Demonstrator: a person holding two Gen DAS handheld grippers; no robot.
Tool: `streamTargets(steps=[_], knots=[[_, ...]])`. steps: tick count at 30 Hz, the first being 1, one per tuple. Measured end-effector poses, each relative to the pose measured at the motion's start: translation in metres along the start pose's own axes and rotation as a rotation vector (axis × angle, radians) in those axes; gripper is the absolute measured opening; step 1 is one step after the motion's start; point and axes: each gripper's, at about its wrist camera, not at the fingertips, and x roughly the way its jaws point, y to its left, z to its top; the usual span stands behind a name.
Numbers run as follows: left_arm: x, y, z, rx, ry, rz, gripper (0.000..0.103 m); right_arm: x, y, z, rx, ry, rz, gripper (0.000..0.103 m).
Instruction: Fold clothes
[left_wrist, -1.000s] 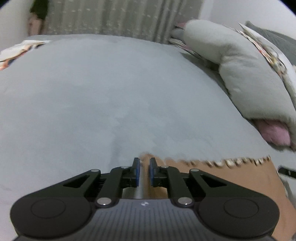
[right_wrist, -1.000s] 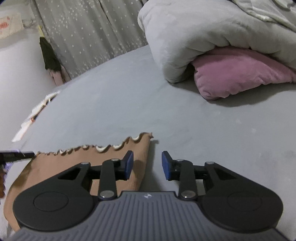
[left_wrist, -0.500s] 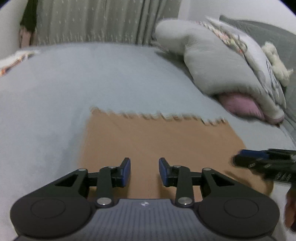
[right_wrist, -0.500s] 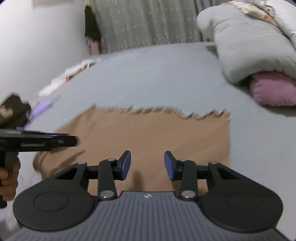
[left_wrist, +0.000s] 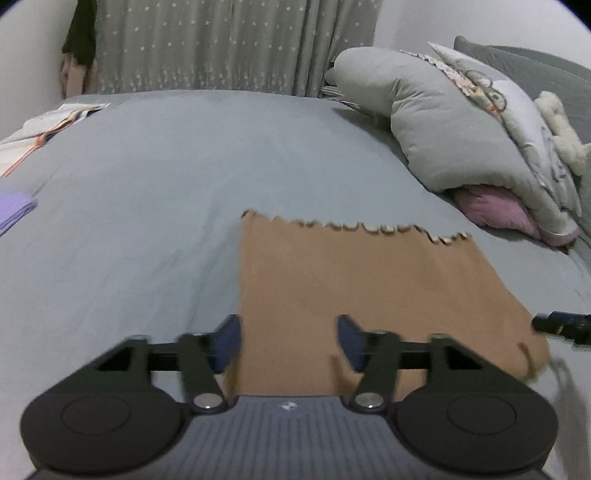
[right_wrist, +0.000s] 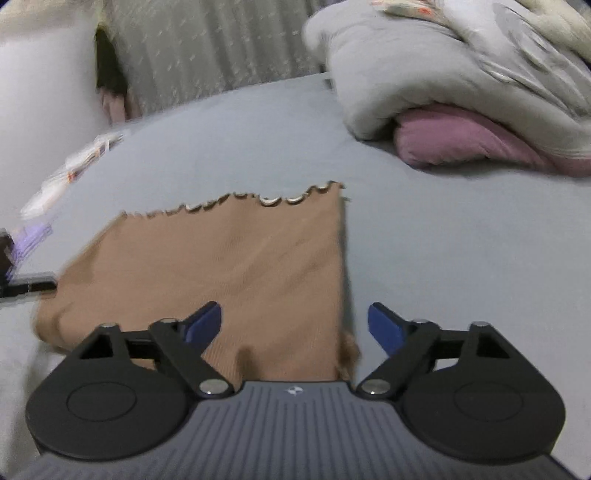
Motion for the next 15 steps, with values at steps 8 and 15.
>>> streamTargets(steps=[8, 15], knots=[[0.013, 0.039, -0.028, -0.286, 0.152, -0.140, 0.063, 0.008, -0.068, -0.034, 0.522, 0.048, 0.203, 0.088], [0.053, 0.039, -0.022, -0.402, 0.152, -0.198, 0.078, 0.030, -0.069, -0.047, 0.633, 0.028, 0.298, 0.088]])
